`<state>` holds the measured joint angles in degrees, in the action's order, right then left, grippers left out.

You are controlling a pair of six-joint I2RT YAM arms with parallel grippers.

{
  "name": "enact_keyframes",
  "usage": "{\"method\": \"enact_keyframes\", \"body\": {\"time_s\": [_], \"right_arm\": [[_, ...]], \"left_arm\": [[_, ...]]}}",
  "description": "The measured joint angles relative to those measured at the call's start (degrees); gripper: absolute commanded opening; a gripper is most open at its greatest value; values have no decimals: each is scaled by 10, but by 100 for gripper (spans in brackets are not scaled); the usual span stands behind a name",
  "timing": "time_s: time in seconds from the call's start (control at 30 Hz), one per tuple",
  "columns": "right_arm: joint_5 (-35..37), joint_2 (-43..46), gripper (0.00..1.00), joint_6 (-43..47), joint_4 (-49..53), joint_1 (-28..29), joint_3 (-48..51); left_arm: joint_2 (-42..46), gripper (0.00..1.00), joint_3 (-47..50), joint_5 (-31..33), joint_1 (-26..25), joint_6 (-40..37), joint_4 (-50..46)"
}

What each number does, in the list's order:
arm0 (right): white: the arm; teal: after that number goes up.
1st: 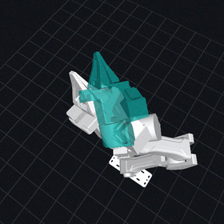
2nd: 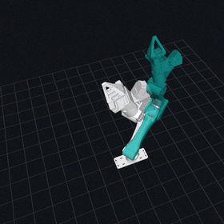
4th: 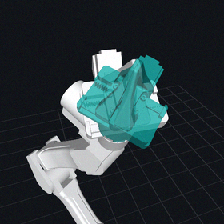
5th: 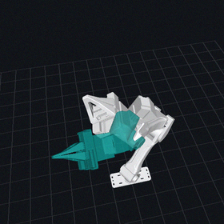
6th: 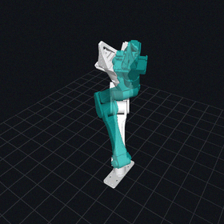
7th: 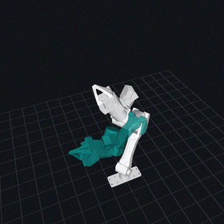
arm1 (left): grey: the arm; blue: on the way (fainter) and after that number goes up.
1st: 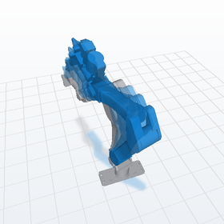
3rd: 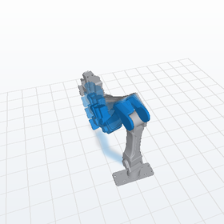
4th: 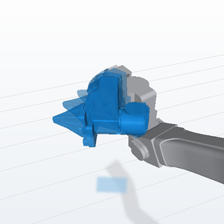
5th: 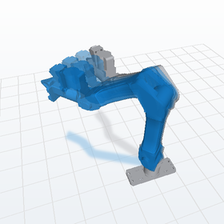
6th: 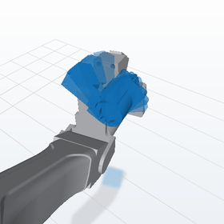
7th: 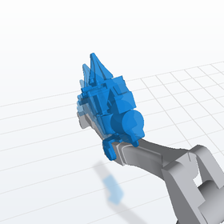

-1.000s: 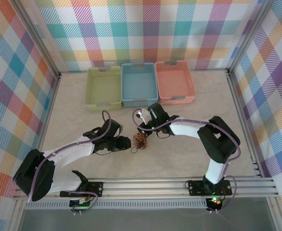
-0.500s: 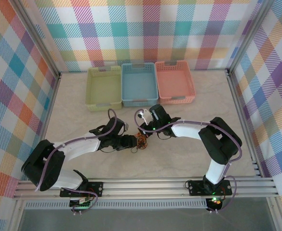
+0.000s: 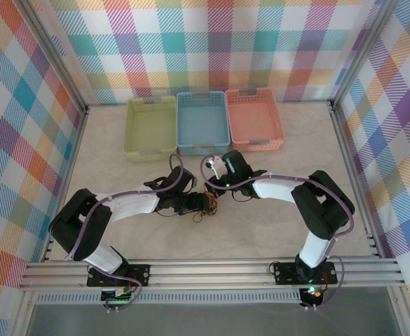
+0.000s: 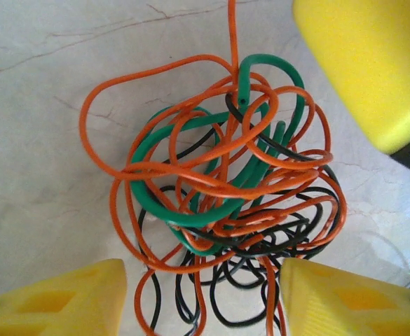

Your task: Untangle the cables

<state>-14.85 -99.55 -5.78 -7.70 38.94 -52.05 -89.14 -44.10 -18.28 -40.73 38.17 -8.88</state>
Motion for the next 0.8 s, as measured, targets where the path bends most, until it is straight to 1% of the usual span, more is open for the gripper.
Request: {"method": "enact_keyframes", "body": {"time_s": [0.07, 0.17, 0.3, 0.33, 0.47, 0.6, 0.8], "right_arm": [[0, 0, 0, -3, 0, -3, 0], [0, 1, 0, -11, 0, -7, 0], [0, 4, 0, -15, -1, -9, 6], [1, 5, 0, -16, -1, -11, 7], [5, 11, 0, -22, -5, -13, 14], [13, 25, 0, -28, -16, -18, 31], [40, 45, 0, -42, -30, -32, 53]], "left_arm": [[-9, 49, -4, 5, -5, 1, 0], [-14, 37, -4, 10, -9, 3, -2], [-14, 27, -7, 19, -9, 2, -2], [-14, 22, -7, 21, -9, 2, -2], [-14, 9, -8, 31, -9, 0, -5], [-10, 7, -7, 42, -9, -1, -17], [7, 7, -7, 59, -9, -1, -33]]}}
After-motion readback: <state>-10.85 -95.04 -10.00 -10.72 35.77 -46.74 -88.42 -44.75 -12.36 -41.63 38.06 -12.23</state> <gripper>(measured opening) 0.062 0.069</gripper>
